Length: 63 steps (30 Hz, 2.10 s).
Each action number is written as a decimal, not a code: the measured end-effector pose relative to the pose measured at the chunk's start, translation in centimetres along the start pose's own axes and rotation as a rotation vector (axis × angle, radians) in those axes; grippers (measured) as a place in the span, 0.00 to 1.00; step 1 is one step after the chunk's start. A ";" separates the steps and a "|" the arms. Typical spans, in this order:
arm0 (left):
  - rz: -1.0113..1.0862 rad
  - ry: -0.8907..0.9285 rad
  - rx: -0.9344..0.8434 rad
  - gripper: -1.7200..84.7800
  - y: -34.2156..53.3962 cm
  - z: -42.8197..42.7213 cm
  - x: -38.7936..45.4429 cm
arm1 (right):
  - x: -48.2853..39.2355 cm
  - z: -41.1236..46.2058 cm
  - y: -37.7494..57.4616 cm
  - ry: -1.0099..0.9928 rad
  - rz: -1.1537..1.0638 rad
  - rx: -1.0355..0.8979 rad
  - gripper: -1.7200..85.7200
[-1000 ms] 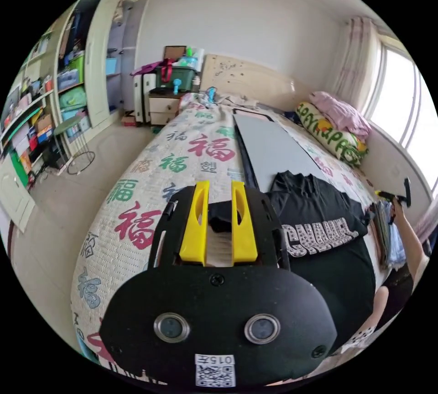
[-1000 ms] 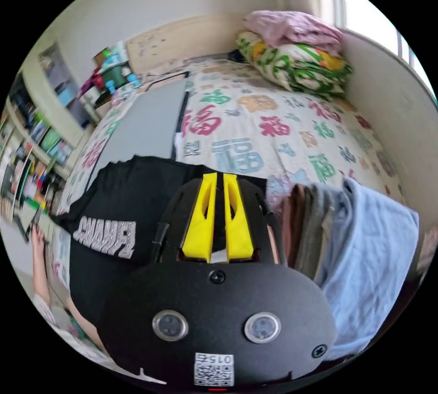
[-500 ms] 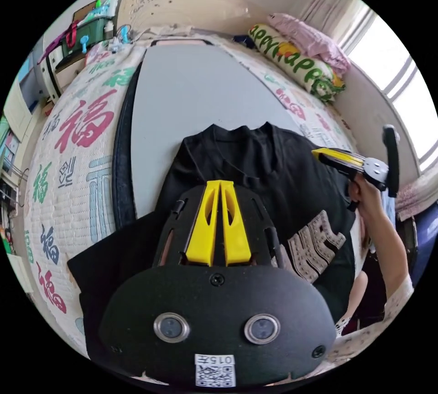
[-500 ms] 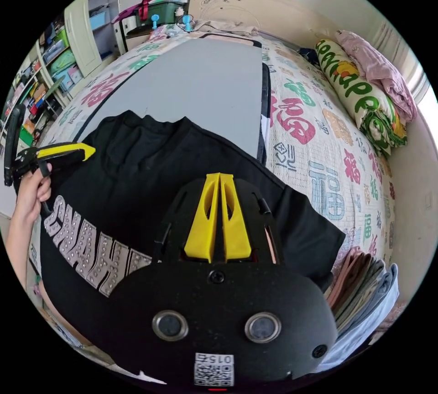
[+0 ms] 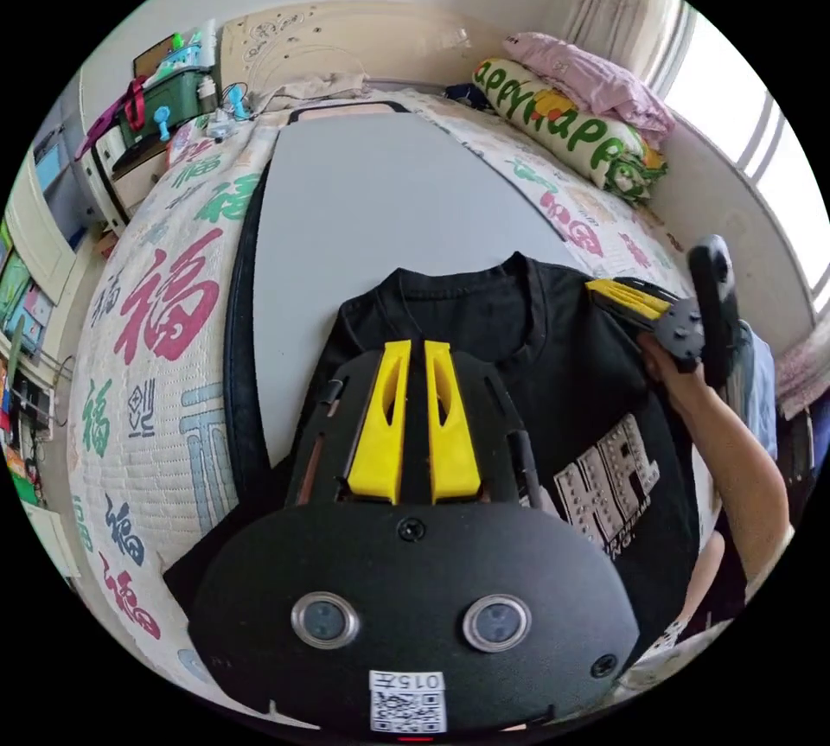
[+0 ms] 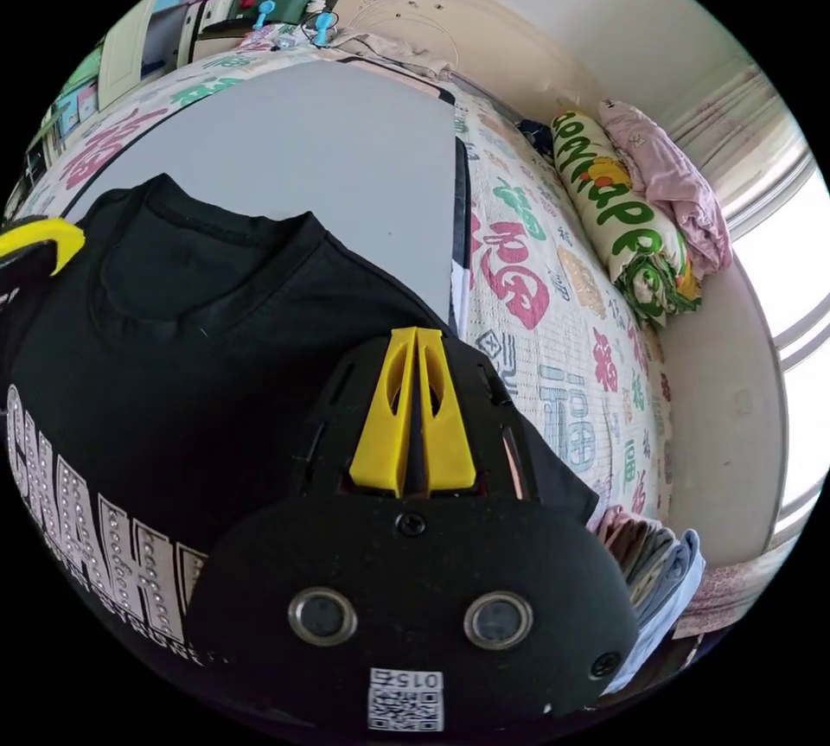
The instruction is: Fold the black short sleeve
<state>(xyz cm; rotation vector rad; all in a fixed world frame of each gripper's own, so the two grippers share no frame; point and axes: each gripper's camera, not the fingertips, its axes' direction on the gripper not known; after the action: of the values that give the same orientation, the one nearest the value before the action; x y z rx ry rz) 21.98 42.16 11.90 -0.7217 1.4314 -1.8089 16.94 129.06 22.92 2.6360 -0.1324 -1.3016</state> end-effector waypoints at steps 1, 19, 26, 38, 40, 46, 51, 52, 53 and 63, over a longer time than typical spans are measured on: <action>0.019 0.060 0.038 0.07 3.1 -3.1 -0.4 | 0.7 -0.7 0.5 -0.055 0.014 -0.002 0.01; -0.642 0.143 0.069 0.17 33.6 -12.7 -26.3 | 13.3 -21.5 21.0 -0.132 0.112 0.069 0.01; -0.516 0.000 -0.085 0.04 30.7 -14.5 -23.0 | 16.7 -25.0 24.5 -0.169 0.190 0.003 0.01; -0.255 -0.496 0.132 0.04 18.3 -25.9 -15.9 | 23.3 -32.7 29.3 -0.158 0.186 -0.144 0.01; -0.256 -0.630 0.102 0.08 17.8 -25.7 -14.8 | 24.7 -34.7 30.5 -0.124 0.175 -0.163 0.01; -0.264 -0.539 0.174 0.12 25.2 -31.4 -14.0 | 29.2 -40.0 35.6 -0.340 0.214 -0.155 0.01; -0.268 -0.196 0.179 0.12 37.4 -39.4 -12.0 | 31.5 -44.9 40.6 -0.497 0.230 -0.128 0.04; -0.287 -0.097 0.168 0.13 40.7 -41.3 -11.4 | 32.0 -46.0 41.8 -0.516 0.228 -0.133 0.07; -0.297 -0.052 0.163 0.13 42.3 -42.2 -11.0 | 32.3 -46.6 42.5 -0.529 0.229 -0.135 0.08; -0.360 0.104 0.014 0.15 57.0 -48.9 -2.7 | 40.1 -53.1 52.7 -0.811 0.405 -0.064 0.15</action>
<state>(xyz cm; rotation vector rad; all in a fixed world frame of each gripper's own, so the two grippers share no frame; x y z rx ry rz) -4.10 64.87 -54.83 -0.9382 1.4211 -2.1547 83.89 78.26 34.71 1.7383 -0.6757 -2.0472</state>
